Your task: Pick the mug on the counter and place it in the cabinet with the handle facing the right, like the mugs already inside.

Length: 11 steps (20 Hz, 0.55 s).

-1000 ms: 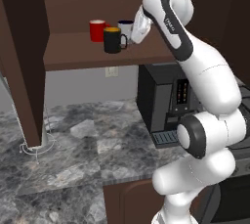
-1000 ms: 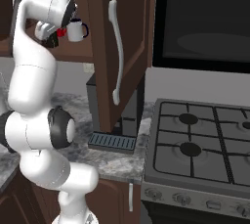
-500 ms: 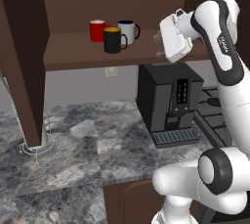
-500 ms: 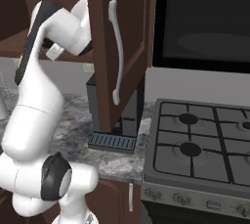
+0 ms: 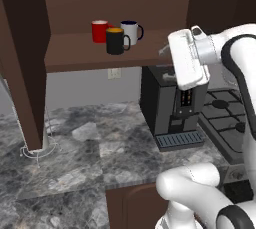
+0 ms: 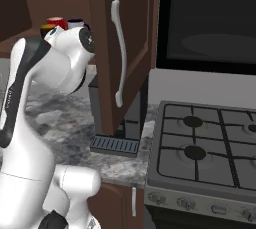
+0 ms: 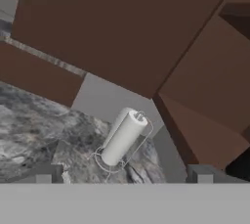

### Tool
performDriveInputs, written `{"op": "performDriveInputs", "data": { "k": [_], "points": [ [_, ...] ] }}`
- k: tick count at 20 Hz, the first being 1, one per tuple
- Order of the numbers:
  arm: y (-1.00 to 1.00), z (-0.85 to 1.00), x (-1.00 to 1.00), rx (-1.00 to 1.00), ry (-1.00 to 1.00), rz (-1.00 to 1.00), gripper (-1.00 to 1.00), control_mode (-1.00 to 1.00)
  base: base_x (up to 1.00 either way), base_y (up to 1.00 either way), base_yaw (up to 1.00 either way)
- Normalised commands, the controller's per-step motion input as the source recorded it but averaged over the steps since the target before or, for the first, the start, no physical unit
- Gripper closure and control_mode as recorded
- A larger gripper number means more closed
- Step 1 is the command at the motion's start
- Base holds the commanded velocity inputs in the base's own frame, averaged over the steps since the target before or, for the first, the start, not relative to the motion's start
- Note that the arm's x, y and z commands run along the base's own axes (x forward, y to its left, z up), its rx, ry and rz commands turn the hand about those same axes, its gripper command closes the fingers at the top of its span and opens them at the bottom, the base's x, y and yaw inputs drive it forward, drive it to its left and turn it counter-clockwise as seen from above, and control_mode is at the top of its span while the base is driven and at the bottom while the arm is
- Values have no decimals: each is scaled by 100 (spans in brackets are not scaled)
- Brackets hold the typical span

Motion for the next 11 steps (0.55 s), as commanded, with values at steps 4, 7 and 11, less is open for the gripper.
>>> {"op": "performDriveInputs", "data": {
  "k": [4, 7, 11],
  "points": [
    [34, 0, -91, 20, -2, 6, -100, -100, 0, 0, 0],
    [52, 0, -83, 11, 0, 5, -100, -100, 0, 0, 0],
    [63, -11, -98, 2, -4, 4, -100, -100, 0, 0, 0]
  ]
}}
